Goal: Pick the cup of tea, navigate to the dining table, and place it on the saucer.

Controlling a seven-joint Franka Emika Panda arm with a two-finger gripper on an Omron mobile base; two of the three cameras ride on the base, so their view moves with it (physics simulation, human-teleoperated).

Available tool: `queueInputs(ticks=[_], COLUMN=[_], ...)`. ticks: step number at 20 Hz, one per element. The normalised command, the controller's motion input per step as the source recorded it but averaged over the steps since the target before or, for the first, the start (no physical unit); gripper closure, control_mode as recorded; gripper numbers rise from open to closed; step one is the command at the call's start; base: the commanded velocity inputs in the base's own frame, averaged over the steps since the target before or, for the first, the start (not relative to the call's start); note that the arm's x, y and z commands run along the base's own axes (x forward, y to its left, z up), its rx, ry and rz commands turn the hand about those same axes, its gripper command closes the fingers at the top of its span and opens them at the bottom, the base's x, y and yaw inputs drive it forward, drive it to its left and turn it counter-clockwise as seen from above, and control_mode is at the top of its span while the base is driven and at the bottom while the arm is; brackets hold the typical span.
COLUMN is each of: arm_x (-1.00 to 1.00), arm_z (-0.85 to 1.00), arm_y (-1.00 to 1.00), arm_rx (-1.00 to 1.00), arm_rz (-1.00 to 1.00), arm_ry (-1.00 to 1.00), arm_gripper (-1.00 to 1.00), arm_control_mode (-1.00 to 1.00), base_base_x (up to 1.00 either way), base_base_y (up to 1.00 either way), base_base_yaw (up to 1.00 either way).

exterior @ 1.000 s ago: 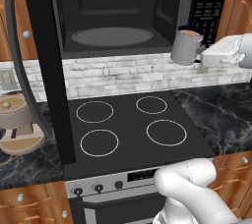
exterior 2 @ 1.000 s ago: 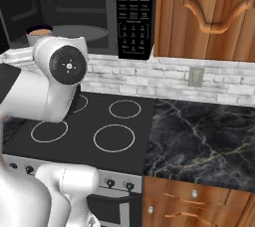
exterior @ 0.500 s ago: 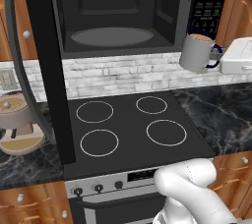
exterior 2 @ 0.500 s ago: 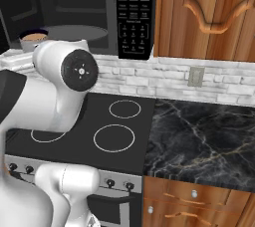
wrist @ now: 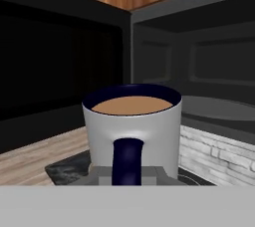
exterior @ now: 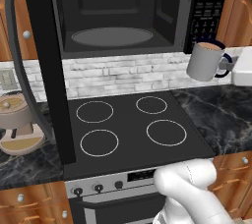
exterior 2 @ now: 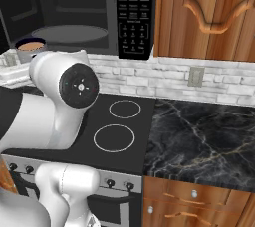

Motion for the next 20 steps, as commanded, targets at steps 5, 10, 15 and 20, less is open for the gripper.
queueInputs(ticks=[5,10,15,20], arm_x=[0.00,0.00,0.00,0.00], arm_z=[0.00,0.00,0.00,0.00], arm_y=[0.00,0.00,0.00,0.00], arm_rx=[0.00,0.00,0.00,0.00], arm_rz=[0.00,0.00,0.00,0.00], arm_ry=[0.00,0.00,0.00,0.00], arm_gripper=[1.00,1.00,1.00,1.00], arm_control_mode=[1.00,1.00,1.00,1.00], base_base_x=[-0.15,-0.35,-0.36,-0.32], base_base_y=[0.00,0.00,0.00,0.00], base_base_yaw=[-0.05,-0.38,-0.62,-0.75])
